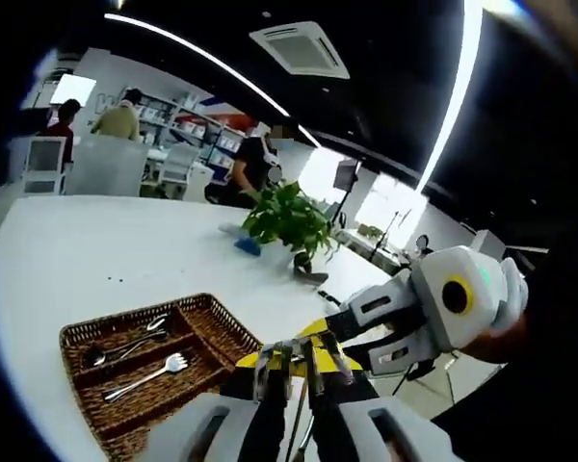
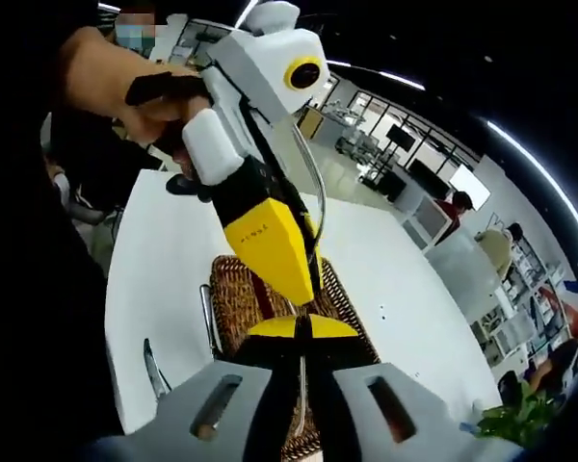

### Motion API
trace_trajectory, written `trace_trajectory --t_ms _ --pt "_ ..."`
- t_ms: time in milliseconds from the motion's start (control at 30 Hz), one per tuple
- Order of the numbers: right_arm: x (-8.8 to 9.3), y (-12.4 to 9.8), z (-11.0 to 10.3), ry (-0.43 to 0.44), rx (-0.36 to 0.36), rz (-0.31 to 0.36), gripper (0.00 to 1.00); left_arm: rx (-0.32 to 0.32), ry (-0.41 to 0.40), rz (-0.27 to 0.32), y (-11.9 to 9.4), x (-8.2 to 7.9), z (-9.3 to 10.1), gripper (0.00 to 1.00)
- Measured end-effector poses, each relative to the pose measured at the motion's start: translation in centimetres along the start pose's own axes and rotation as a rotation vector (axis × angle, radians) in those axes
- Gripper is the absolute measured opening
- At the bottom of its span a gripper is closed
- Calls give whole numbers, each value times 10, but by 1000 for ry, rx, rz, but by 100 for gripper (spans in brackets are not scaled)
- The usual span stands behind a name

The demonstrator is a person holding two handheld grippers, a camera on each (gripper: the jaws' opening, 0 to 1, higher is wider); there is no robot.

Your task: Arrange the knives, forks, and spoons in their matching storage slots by inserting each utensil handle-first until every utensil is classified and aligned in the correct compartment

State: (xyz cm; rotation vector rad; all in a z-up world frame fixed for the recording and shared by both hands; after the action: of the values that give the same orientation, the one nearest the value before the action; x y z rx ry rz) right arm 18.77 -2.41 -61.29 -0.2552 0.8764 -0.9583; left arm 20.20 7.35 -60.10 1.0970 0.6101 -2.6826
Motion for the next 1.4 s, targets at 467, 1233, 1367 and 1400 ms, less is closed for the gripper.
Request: trace_trajectory --t_ms 467,1233,1367,1400 --pt "-4 -7 2 46 -80 89 1 124 178 12 -7 1 7 0" --pt "-16 -25 -2 300 -396 330 1 355 279 3 -20 8 19 1" --pt "-19 -27 -1 293 -412 339 2 387 283 4 -22 8 21 0" --pt "-19 -28 0 296 -411 338 1 384 288 5 -23 8 21 0"
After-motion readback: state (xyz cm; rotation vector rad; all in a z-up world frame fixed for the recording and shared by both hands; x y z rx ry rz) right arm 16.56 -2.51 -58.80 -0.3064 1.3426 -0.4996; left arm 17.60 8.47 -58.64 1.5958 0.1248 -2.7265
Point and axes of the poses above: the point that each gripper's makers call its tool centre point, and the gripper's own axes: y roughly forward along the fingers, z roughly to its right, x roughly out of its underside, the point moved 7 cm from there along -y, roughly backward along the fingers, and after that the axes turned 14 degrees about -y, right-handed, at the moved point
